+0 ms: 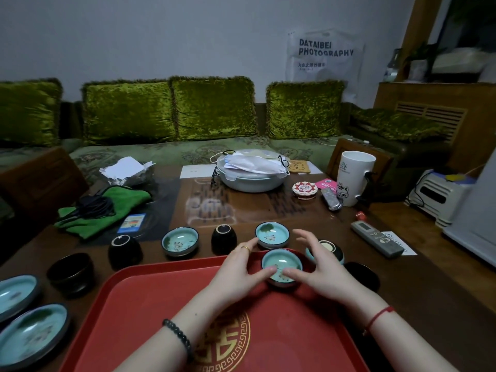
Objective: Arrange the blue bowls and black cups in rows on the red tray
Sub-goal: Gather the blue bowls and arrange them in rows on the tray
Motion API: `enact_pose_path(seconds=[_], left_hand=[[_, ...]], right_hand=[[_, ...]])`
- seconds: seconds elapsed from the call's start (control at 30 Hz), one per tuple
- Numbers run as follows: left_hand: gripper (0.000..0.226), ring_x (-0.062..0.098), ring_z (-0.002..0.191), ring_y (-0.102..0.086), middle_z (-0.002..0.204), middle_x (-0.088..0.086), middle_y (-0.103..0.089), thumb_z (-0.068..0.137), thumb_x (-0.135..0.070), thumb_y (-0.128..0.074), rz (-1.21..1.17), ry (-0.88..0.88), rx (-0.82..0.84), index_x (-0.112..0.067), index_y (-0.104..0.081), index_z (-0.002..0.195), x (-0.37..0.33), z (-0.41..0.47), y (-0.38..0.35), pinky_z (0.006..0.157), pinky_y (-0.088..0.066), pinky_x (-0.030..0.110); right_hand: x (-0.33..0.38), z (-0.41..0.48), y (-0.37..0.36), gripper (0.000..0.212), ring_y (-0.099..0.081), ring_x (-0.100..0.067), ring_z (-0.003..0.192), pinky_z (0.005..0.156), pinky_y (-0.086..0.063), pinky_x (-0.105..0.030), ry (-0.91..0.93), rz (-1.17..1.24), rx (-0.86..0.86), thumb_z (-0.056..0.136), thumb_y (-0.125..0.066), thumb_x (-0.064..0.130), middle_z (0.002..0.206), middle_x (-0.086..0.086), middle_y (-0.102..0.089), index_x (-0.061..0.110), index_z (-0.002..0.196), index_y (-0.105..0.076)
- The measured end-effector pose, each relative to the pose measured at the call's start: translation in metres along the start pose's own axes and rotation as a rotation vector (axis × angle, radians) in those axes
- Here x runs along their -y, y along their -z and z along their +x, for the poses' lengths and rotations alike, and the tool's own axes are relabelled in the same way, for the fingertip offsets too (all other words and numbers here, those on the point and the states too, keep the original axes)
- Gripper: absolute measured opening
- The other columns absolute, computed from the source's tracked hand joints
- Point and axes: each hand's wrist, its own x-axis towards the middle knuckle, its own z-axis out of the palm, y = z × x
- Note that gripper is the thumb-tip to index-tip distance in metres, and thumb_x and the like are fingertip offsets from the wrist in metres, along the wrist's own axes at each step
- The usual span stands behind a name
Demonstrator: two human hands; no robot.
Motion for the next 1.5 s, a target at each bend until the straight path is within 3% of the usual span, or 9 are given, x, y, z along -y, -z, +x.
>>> enact_pose_path(seconds=[0.2, 0.47, 0.83, 0.97, 1.1, 1.23, 1.3, 1.4, 1.5], left_hand=[[0.07, 0.012, 0.133, -0.033, 0.145, 0.002, -0.038, 0.082, -0.041, -0.059, 0.066, 0.028, -0.018, -0.017, -0.027, 0.14, -0.001, 0.026, 0.021, 0.101, -0.019, 0.013], [0.07, 0.016, 0.132, -0.036, 0.146, 0.005, -0.037, 0.083, -0.037, -0.058, 0.085, 0.114, 0.06, -0.017, -0.024, 0.141, 0.013, 0.059, 0.012, 0.108, -0.029, 0.027], [0.055, 0.017, 0.118, -0.051, 0.129, 0.003, -0.056, 0.083, -0.026, -0.059, 0.056, 0.093, 0.03, -0.017, -0.038, 0.133, 0.024, 0.071, -0.012, 0.081, -0.029, 0.006], [0.057, 0.013, 0.099, -0.058, 0.117, 0.003, -0.062, 0.08, -0.02, -0.064, 0.014, 0.06, -0.045, -0.017, -0.041, 0.132, 0.022, 0.071, -0.011, 0.075, -0.029, 0.004], [0.066, 0.012, 0.086, -0.058, 0.104, 0.003, -0.063, 0.078, -0.022, -0.067, -0.011, 0.042, -0.13, -0.016, -0.036, 0.136, 0.014, 0.071, -0.003, 0.079, -0.043, 0.018], [0.072, 0.009, 0.084, -0.062, 0.104, 0.009, -0.066, 0.073, -0.023, -0.072, -0.096, 0.01, -0.23, -0.014, -0.037, 0.135, -0.005, 0.066, 0.014, 0.072, -0.04, 0.004], [0.074, 0.008, 0.084, -0.062, 0.1, 0.008, -0.067, 0.071, -0.026, -0.074, -0.111, -0.013, -0.269, -0.014, -0.039, 0.135, -0.017, 0.059, 0.023, 0.076, -0.04, 0.007], [0.076, 0.01, 0.089, -0.063, 0.1, 0.007, -0.067, 0.068, -0.032, -0.076, -0.092, -0.048, -0.298, -0.014, -0.041, 0.134, -0.033, 0.043, 0.035, 0.088, -0.046, 0.02], [0.073, 0.008, 0.09, -0.061, 0.106, 0.005, -0.064, 0.067, -0.036, -0.076, -0.061, -0.085, -0.302, -0.016, -0.045, 0.131, -0.048, 0.021, 0.041, 0.087, -0.048, 0.024]], right_hand=[[0.012, 0.034, 0.016, 0.075, -0.04, -0.012, 0.126, 0.098, -0.029, -0.022, -0.008, -0.035, -0.043, 0.069, -0.074, 0.032, 0.131, -0.001, -0.047, 0.03, 0.131, -0.033], [-0.003, 0.078, 0.008, 0.074, -0.039, -0.018, 0.128, 0.097, -0.029, -0.023, -0.144, -0.04, 0.029, 0.07, -0.074, 0.03, 0.138, -0.008, -0.043, 0.026, 0.132, -0.033], [-0.023, 0.094, -0.021, 0.06, -0.05, -0.021, 0.116, 0.091, -0.037, -0.024, -0.248, -0.049, 0.007, 0.078, -0.065, 0.027, 0.133, -0.007, -0.048, 0.017, 0.13, -0.037], [-0.022, 0.092, -0.019, 0.057, -0.053, -0.023, 0.112, 0.092, -0.041, -0.028, -0.255, 0.012, -0.066, 0.077, -0.067, 0.023, 0.13, -0.008, -0.051, 0.019, 0.128, -0.04], [-0.007, 0.089, -0.01, 0.059, -0.056, -0.018, 0.107, 0.097, -0.045, -0.035, -0.187, 0.117, -0.153, 0.074, -0.07, 0.018, 0.128, -0.007, -0.054, 0.017, 0.126, -0.042], [0.015, 0.077, 0.005, 0.064, -0.054, -0.008, 0.096, 0.083, -0.046, -0.017, -0.086, 0.191, -0.21, 0.07, -0.074, 0.014, 0.127, -0.003, -0.052, 0.018, 0.126, -0.043], [0.025, 0.066, 0.012, 0.066, -0.055, -0.006, 0.096, 0.076, -0.047, -0.012, -0.037, 0.255, -0.219, 0.067, -0.077, 0.014, 0.125, -0.001, -0.051, 0.021, 0.125, -0.043], [0.039, 0.046, 0.022, 0.071, -0.055, -0.018, 0.109, 0.086, -0.05, -0.026, 0.022, 0.325, -0.206, 0.063, -0.08, 0.015, 0.127, -0.003, -0.051, 0.027, 0.123, -0.043], [0.051, 0.022, 0.03, 0.074, -0.052, -0.012, 0.117, 0.092, -0.049, -0.03, 0.086, 0.303, -0.195, 0.06, -0.081, 0.015, 0.123, 0.001, -0.052, 0.032, 0.121, -0.042]])
